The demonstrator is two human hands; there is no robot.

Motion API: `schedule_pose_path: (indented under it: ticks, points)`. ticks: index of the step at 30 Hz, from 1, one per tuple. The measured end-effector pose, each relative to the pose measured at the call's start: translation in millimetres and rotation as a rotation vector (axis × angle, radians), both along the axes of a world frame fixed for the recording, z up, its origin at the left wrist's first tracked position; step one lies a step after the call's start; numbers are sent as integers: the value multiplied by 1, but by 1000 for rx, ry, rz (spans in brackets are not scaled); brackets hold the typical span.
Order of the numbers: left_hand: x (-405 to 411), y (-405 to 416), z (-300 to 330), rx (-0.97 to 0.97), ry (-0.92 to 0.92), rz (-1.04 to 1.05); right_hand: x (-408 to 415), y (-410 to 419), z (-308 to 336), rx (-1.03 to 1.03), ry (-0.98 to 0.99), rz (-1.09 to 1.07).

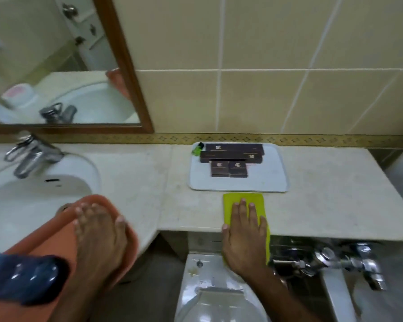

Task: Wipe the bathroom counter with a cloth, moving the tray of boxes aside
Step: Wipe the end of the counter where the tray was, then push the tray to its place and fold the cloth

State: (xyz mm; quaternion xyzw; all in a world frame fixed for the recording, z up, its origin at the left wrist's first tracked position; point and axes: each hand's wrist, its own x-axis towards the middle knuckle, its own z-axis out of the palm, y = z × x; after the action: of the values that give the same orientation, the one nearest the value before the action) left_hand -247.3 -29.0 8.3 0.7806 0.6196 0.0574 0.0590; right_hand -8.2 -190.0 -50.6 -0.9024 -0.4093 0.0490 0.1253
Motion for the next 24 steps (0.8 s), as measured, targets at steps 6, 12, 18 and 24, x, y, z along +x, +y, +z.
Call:
schedule_pose_path:
  ticks: [6, 12, 18, 24]
  points:
    - [-27, 8, -63, -14, 66, -81, -93, 100, 4, -1, -17, 333]
    - [-25, 12, -64, 47, 15, -105, -107, 164, -1, -34, -111, 561]
    - [-23, 13, -62, -19, 72, -65, -103, 184, 4, -75, -102, 664]
    - [-17, 13, -18, 38, -38, -73, -102, 138, 29, 234, 221, 255]
